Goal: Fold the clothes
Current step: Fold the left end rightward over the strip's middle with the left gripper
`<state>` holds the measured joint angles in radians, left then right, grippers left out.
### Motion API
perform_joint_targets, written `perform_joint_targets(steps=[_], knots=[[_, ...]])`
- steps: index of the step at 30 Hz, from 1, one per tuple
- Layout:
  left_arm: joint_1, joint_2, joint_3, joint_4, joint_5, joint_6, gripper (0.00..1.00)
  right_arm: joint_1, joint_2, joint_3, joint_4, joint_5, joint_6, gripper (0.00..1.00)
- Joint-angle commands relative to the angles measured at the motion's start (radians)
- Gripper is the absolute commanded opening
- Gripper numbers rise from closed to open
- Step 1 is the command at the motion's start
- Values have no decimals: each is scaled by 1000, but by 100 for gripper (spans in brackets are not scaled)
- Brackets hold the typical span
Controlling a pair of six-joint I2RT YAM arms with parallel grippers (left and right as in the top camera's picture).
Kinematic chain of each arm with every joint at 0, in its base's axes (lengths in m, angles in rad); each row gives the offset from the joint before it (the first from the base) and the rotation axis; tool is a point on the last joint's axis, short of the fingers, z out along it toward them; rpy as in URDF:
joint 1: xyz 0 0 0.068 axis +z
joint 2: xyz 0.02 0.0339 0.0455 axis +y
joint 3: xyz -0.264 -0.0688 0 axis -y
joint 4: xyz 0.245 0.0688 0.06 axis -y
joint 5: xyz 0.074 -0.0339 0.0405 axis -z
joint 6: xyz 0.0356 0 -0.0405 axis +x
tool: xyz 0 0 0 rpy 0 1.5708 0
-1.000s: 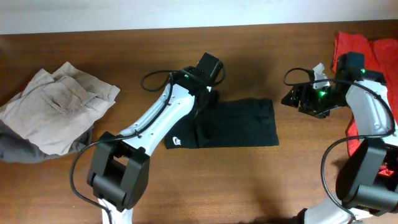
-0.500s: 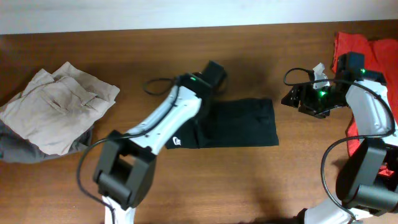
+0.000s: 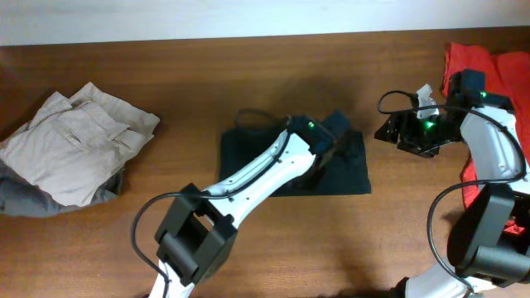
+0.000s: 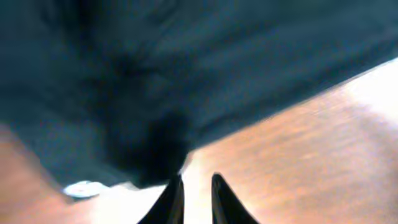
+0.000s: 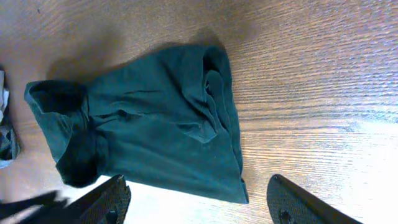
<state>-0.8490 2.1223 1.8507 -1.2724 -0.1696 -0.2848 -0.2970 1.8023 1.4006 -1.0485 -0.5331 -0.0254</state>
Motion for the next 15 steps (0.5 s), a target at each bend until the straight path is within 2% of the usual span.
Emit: perform_joint_targets(steps=[1,6,10,15], knots=[[38,-13,49,-64,-170,-49,16,-5,-4,0,-7,-5,-1,75],[110,-11,40,-96,-132,-96,16,-5,-4,0,-8,-5,-1,75],[162,-11,-7,-24,-54,-92,22,-5,-4,0,-10,-5,-1,75],[204,-11,-138,131,192,-10,22,-5,-4,0,-13,-5,-1,75]])
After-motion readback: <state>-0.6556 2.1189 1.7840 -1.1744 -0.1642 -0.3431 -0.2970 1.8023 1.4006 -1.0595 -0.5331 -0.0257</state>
